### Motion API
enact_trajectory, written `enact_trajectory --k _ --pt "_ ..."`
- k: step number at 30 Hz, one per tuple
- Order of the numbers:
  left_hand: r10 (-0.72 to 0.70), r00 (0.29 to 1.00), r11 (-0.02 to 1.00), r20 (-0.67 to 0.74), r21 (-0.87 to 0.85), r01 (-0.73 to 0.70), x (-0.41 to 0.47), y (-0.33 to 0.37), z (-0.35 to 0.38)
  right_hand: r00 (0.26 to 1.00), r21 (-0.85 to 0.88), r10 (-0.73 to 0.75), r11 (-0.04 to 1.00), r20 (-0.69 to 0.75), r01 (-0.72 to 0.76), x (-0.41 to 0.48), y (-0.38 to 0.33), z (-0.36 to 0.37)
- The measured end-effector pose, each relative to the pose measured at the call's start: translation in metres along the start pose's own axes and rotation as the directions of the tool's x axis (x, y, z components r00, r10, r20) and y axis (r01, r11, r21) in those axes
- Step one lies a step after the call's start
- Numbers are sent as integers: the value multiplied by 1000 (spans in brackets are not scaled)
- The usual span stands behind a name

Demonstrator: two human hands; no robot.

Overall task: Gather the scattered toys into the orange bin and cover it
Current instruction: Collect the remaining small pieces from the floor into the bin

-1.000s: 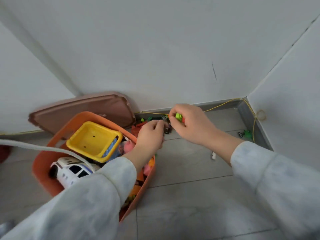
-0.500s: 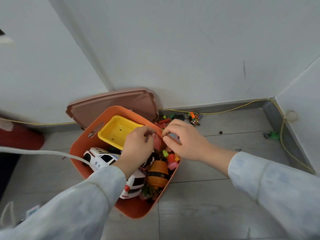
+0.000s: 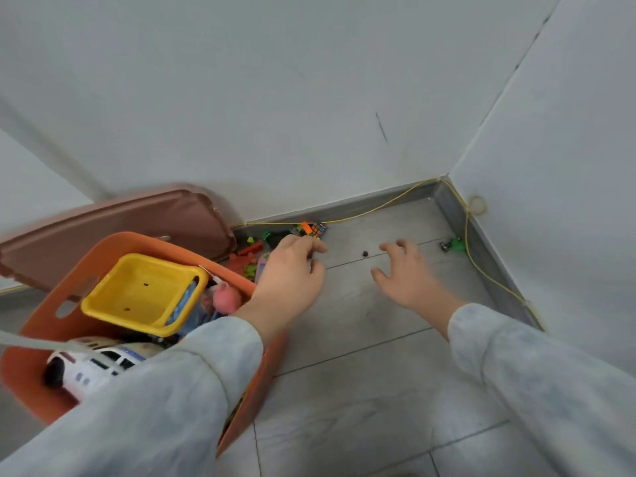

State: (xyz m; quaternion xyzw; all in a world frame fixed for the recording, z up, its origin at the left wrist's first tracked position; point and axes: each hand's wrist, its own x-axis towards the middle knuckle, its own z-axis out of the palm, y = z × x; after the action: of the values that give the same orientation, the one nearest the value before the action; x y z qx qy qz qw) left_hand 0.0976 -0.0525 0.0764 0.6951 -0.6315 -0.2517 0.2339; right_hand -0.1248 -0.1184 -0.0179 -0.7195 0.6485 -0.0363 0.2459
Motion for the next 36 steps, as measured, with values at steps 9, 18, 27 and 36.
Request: enact_trajectory --k 9,18,27,36 --pt "-179 952 984 249 45 173 9 2 92 978 -81 207 975 -1 -207 26 122 13" --pt "-446 886 894 128 112 434 10 -38 154 979 -134 202 970 -33 -205 90 161 9" --pt "-540 842 822 2 215 527 8 -51 182 997 -62 -37 998 -71 33 67 141 62" --pt "-727 664 644 -177 160 748 38 -87 180 924 -315 -380 884 -50 346 33 128 74"
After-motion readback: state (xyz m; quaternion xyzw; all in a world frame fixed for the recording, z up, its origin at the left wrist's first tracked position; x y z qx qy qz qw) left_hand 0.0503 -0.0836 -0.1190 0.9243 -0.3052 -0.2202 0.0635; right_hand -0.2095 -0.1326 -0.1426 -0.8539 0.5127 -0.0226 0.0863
